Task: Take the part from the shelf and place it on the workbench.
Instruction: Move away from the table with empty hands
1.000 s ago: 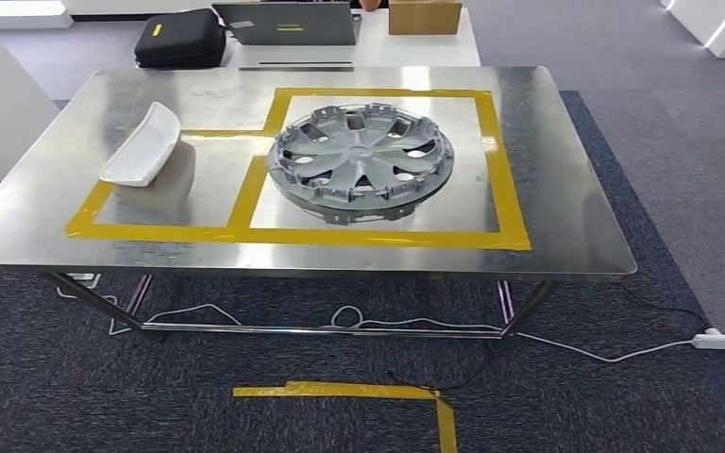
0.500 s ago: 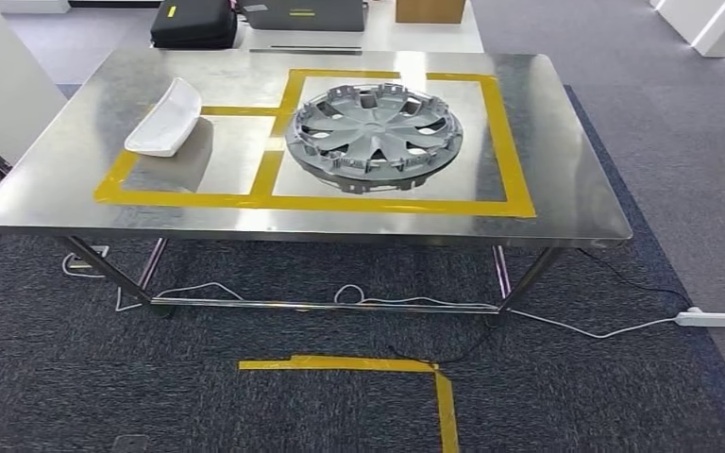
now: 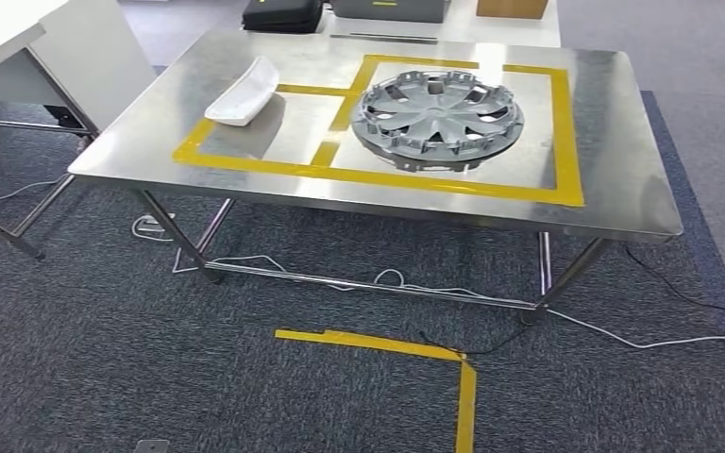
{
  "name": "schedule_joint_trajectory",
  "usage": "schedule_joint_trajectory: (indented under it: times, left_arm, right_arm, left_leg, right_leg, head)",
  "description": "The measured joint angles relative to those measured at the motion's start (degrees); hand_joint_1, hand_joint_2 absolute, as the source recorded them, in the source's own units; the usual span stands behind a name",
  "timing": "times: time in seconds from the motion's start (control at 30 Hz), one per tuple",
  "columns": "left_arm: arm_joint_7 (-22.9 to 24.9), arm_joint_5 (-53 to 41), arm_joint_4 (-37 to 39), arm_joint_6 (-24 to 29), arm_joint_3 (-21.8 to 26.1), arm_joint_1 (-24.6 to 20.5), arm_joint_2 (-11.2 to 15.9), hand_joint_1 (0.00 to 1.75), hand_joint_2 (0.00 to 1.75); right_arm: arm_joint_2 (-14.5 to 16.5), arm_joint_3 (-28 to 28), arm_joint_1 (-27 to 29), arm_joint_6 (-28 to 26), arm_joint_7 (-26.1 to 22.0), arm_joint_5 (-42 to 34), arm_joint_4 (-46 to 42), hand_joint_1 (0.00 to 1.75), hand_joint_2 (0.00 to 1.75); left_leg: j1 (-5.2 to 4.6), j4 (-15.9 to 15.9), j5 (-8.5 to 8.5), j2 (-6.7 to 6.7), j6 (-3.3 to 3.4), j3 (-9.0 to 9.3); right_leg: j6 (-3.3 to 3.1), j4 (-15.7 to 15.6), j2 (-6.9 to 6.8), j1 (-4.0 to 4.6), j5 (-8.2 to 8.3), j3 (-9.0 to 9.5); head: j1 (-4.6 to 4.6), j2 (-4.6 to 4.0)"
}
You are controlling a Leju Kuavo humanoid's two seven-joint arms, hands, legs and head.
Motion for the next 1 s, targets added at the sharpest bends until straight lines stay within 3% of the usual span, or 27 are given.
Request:
schedule_joint_trajectory:
  times: [0.07, 0.13, 0.2, 0.27, 0.3, 0.33, 0.4, 0.43, 0.47, 0.5, 0.57, 0.63, 0.73, 0.8, 0.87, 0.9, 0.93, 0.97, 1.0]
  left_arm:
    - [0.00, -0.02, 0.08, 0.00, -0.11, -0.08, 0.03, 0.00, 0.00]
    - [-0.01, -0.07, 0.14, 0.00, -0.16, -0.21, 0.03, 0.00, 0.00]
    - [-0.02, -0.11, 0.27, -0.01, -0.17, -0.20, 0.10, 0.00, 0.00]
    - [-0.03, -0.18, 0.39, -0.12, -0.19, -0.14, 0.19, 0.00, 0.00]
    - [-0.03, -0.22, 0.43, -0.23, -0.20, -0.20, 0.23, 0.00, 0.00]
    - [-0.05, -0.26, 0.45, -0.39, -0.21, -0.29, 0.27, 0.00, 0.00]
    - [-0.09, -0.37, 0.52, -0.85, -0.23, -0.46, 0.33, 0.00, 0.00]
    - [-0.11, -0.43, 0.60, -1.10, -0.25, -0.45, 0.34, 0.00, 0.00]
    - [-0.14, -0.48, 0.68, -1.31, -0.25, -0.39, 0.34, 0.00, 0.00]
    - [-0.22, -0.48, 0.76, -1.50, -0.25, -0.34, 0.34, 0.00, 0.00]
    - [-0.60, -0.09, 0.84, -1.98, -0.22, -0.30, 0.37, 0.00, 0.00]
    - [-0.82, 0.71, 0.88, -2.54, -0.02, -0.26, 0.57, 0.00, 0.00]
    - [-0.02, 1.50, 1.07, -3.26, 0.71, 0.11, 1.48, 0.00, 0.00]
    - [0.33, 1.61, 1.18, -3.68, 1.20, 0.37, 2.13, 0.00, 0.00]
    - [0.36, 1.60, 1.22, -3.98, 1.46, 0.34, 2.53, 0.00, 0.00]
    - [0.36, 1.57, 1.22, -4.08, 1.55, 0.28, 2.68, 0.00, 0.00]
    - [0.35, 1.55, 1.22, -4.14, 1.63, 0.27, 2.87, 0.00, 0.00]
    - [0.35, 1.52, 1.22, -4.18, 1.73, 0.33, 3.03, 0.00, 0.00]
    - [0.35, 1.51, 1.22, -4.19, 1.83, 0.42, 3.18, 0.00, 0.00]
  right_arm:
    - [-0.01, 0.00, -0.03, 0.00, 0.00, 0.00, -0.01, 0.00, 0.00]
    - [-0.02, 0.00, -0.05, 0.00, 0.00, 0.00, -0.02, 0.00, 0.00]
    - [-0.02, 0.00, -0.16, 0.00, 0.00, 0.00, -0.02, 0.00, 0.00]
    - [-0.02, 0.00, -0.27, 0.00, 0.00, 0.00, -0.02, 0.00, 0.00]
    - [-0.02, 0.00, -0.27, 0.00, 0.00, 0.00, -0.02, 0.00, 0.00]
    - [-0.02, 0.00, -0.23, 0.00, -0.01, 0.00, -0.02, 0.00, 0.00]
    - [-0.02, 0.00, -0.09, -0.01, -0.09, 0.00, -0.02, 0.00, 0.00]
    - [-0.02, 0.00, -0.06, -0.05, -0.13, -0.01, -0.02, 0.00, 0.00]
    - [-0.02, 0.00, -0.07, -0.17, -0.13, -0.01, -0.02, 0.00, 0.00]
    - [0.03, 0.00, -0.10, -0.38, -0.07, 0.02, -0.02, 0.00, 0.00]
    - [0.20, 0.06, -0.31, -0.96, 0.27, 0.56, -0.01, 0.00, 0.00]
    - [0.47, 0.37, -0.57, -1.51, 0.62, 1.66, 0.01, 0.00, 0.00]
    - [1.01, 1.10, -0.92, -2.42, 1.06, 2.89, 0.03, 0.00, 0.00]
    - [1.54, 1.57, -1.11, -2.71, 1.47, 3.36, 0.05, 0.00, 0.00]
    - [1.86, 1.91, -1.06, -2.75, 1.80, 3.71, 0.06, 0.00, 0.00]
    - [1.91, 2.01, -0.98, -2.76, 1.90, 3.84, 0.07, 0.00, 0.00]
    - [1.95, 2.09, -0.94, -2.80, 1.94, 3.91, 0.07, 0.00, 0.00]
    - [1.95, 2.17, -0.96, -2.84, 1.95, 3.96, 0.07, 0.00, 0.00]
    - [1.95, 2.25, -1.04, -2.87, 1.95, 3.97, 0.07, 0.00, 0.00]
  left_leg:
    - [0.08, -7.83, 1.74, 1.99, -0.14, 5.45]
    - [-0.33, -12.41, 1.71, 3.36, 0.40, 8.17]
    - [-0.62, -13.09, 1.63, 2.72, 1.33, 8.02]
    - [-0.57, -13.41, 2.00, 1.86, 2.40, 7.52]
    - [-0.57, -13.53, 2.35, 1.41, 2.98, 7.19]
    - [-0.69, -13.53, 2.71, 0.95, 3.44, 6.75]
    - [-1.20, -13.50, 3.52, -0.22, 4.05, 5.78]
    - [-1.47, -13.49, 3.95, -0.87, 4.17, 5.32]
    - [-1.71, -13.47, 4.37, -1.55, 4.21, 4.90]
    - [-1.89, -13.46, 4.79, -2.26, 4.19, 4.50]
    - [-2.09, -13.40, 5.61, -3.66, 3.99, 3.78]
    - [-2.11, -13.33, 6.40, -4.78, 3.54, 3.23]
    - [-2.05, -13.23, 7.08, -5.70, 2.60, 2.63]
    - [-1.97, -10.63, 4.56, -3.86, 2.00, 1.42]
    - [-1.56, -3.83, -0.38, -1.46, 1.24, -0.99]
    - [-1.27, -0.13, -2.27, -0.96, 0.82, -2.12]
    - [-0.96, 2.36, -3.15, -0.68, 0.44, -2.57]
    - [-0.65, 2.85, -2.92, -0.46, 0.12, -2.03]
    - [-0.38, 0.88, -1.74, -0.12, -0.16, -0.27]
  right_leg:
    - [0.42, 0.90, -1.03, 0.01, 0.17, -1.11]
    - [0.96, 1.48, -2.03, 0.14, 0.35, -1.61]
    - [1.61, 1.72, -2.81, 0.09, 0.48, -1.85]
    - [2.18, 3.18, -1.26, -0.14, -1.04, -2.73]
    - [2.32, 5.49, 0.17, -0.23, -2.83, -3.73]
    - [2.33, 9.02, 1.67, -0.27, -5.11, -5.17]
    - [2.04, 16.71, 2.92, -0.20, -8.82, -7.95]
    - [1.81, 18.59, 3.08, -0.12, -9.28, -8.41]
    - [1.50, 18.17, 3.19, 0.00, -8.61, -7.74]
    - [1.11, 15.46, 3.45, 0.15, -7.09, -5.94]
    - [0.27, 6.58, 5.36, 0.43, -4.14, -0.46]
    - [0.03, 1.19, 7.06, 0.60, -3.00, 2.56]
    - [-0.19, 0.31, 5.92, 0.59, -2.40, 2.05]
    - [-0.73, -0.04, 4.42, 0.34, -1.70, 1.70]
    - [-0.95, -0.05, 2.66, 0.36, -1.33, 1.19]
    - [-0.89, 0.00, 1.69, 0.39, -1.20, 0.95]
    - [-0.81, 0.08, 0.74, 0.38, -1.09, 0.68]
    - [-0.71, 0.22, -0.13, 0.33, -1.00, 0.39]
    - [-0.60, 0.39, -0.91, 0.27, -0.96, 0.14]
  head:
    - [-0.01, 0.00]
    - [0.03, 0.00]
    - [0.10, 0.00]
    - [0.21, 0.00]
    - [0.27, 0.00]
    - [0.32, 0.00]
    - [0.33, 0.00]
    - [0.32, 0.00]
    - [0.32, 0.00]
    - [0.30, 0.00]
    - [0.28, 0.00]
    - [0.33, 0.00]
    - [0.39, 0.00]
    - [0.09, 0.00]
    - [-0.21, 0.00]
    - [-0.25, 0.00]
    - [-0.23, 0.00]
    - [-0.25, 0.00]
    - [-0.25, 0.00]
